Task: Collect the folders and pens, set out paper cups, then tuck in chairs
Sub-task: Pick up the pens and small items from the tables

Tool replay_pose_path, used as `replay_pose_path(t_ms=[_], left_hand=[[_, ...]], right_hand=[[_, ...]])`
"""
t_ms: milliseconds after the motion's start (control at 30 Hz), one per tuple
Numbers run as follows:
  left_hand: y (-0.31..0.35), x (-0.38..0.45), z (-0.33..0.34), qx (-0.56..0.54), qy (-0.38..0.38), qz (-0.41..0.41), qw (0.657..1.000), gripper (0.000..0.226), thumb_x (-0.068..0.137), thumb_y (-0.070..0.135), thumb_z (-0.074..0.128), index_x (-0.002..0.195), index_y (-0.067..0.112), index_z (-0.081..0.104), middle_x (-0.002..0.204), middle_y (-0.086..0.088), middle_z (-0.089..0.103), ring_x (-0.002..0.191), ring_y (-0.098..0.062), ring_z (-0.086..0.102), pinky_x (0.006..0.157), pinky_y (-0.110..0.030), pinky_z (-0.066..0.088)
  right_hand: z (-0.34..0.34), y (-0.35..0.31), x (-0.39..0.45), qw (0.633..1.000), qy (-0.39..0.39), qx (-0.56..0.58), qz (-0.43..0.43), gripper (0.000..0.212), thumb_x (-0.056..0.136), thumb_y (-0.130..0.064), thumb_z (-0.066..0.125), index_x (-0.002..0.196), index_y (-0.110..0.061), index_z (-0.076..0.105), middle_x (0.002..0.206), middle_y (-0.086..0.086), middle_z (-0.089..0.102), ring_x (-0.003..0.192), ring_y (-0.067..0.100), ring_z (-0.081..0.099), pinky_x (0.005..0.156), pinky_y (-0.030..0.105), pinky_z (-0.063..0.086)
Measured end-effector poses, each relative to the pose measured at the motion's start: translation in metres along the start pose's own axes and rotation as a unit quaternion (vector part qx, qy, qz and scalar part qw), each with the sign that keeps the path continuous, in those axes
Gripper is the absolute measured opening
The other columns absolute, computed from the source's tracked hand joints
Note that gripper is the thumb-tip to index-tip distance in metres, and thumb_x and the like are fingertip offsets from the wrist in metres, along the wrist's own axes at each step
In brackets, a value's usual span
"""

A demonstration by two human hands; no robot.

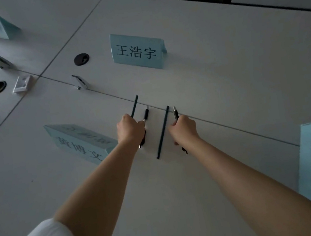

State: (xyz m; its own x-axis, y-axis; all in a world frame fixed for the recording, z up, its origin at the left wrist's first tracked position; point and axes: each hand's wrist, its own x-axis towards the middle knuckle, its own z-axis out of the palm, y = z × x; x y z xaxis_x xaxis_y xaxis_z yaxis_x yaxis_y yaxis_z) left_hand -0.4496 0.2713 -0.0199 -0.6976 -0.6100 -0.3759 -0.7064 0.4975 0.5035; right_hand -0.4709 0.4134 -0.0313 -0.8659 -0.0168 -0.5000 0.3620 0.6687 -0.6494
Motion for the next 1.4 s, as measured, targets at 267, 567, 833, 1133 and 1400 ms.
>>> replay_pose_path(t_ms=[267,567,833,1133,1400], left_hand=[[-0.010,0.004,0.023,0.031,0.004,0.005,0.999,0.023,0.089,0.024,0.060,0.104,0.006,0.061,0.108,-0.016,0.060,0.098,-0.035,0.057,0.080,-0.039,0.048],[-0.021,-0.040,0.014,0.029,-0.061,0.015,0.998,0.037,0.093,0.031,0.044,0.110,0.001,0.057,0.110,-0.022,0.061,0.093,-0.036,0.054,0.073,-0.035,0.040],[-0.096,-0.136,-0.019,-0.086,-0.178,0.003,0.980,0.028,0.096,0.031,0.039,0.085,0.008,0.049,0.089,-0.021,0.059,0.079,-0.033,0.054,0.066,-0.033,0.037],[-0.238,-0.264,-0.135,-0.394,-0.177,-0.069,0.899,0.017,0.099,0.018,0.042,0.095,0.008,0.056,0.065,-0.004,0.048,0.050,-0.015,0.041,0.047,-0.026,0.031],[-0.424,-0.354,-0.277,-0.506,-0.036,-0.096,0.856,0.019,0.103,0.015,0.040,0.095,0.006,0.054,0.069,-0.007,0.053,0.047,-0.018,0.043,0.046,-0.026,0.033]], right_hand=[[0.022,-0.016,0.015,0.987,0.036,-0.150,-0.046,0.035,0.091,-0.018,0.055,0.120,0.003,0.054,0.123,0.020,0.060,0.116,0.034,0.056,0.090,0.037,0.048],[0.002,0.020,-0.039,0.994,-0.003,-0.106,0.024,0.028,0.087,-0.029,0.055,0.092,-0.002,0.058,0.091,0.019,0.063,0.083,0.036,0.061,0.063,0.029,0.040],[0.010,0.036,-0.162,0.999,-0.039,0.021,0.030,0.018,0.091,-0.024,0.047,0.091,-0.007,0.052,0.075,0.010,0.067,0.055,0.018,0.064,0.050,0.026,0.047],[0.089,0.003,-0.342,0.986,-0.097,0.136,0.009,0.014,0.092,-0.012,0.041,0.090,-0.005,0.053,0.067,0.007,0.049,0.055,0.019,0.047,0.055,0.031,0.042],[0.230,-0.054,-0.516,0.964,-0.176,0.198,-0.027,0.016,0.093,-0.006,0.039,0.092,-0.012,0.053,0.074,0.006,0.055,0.056,0.017,0.051,0.057,0.030,0.047]])
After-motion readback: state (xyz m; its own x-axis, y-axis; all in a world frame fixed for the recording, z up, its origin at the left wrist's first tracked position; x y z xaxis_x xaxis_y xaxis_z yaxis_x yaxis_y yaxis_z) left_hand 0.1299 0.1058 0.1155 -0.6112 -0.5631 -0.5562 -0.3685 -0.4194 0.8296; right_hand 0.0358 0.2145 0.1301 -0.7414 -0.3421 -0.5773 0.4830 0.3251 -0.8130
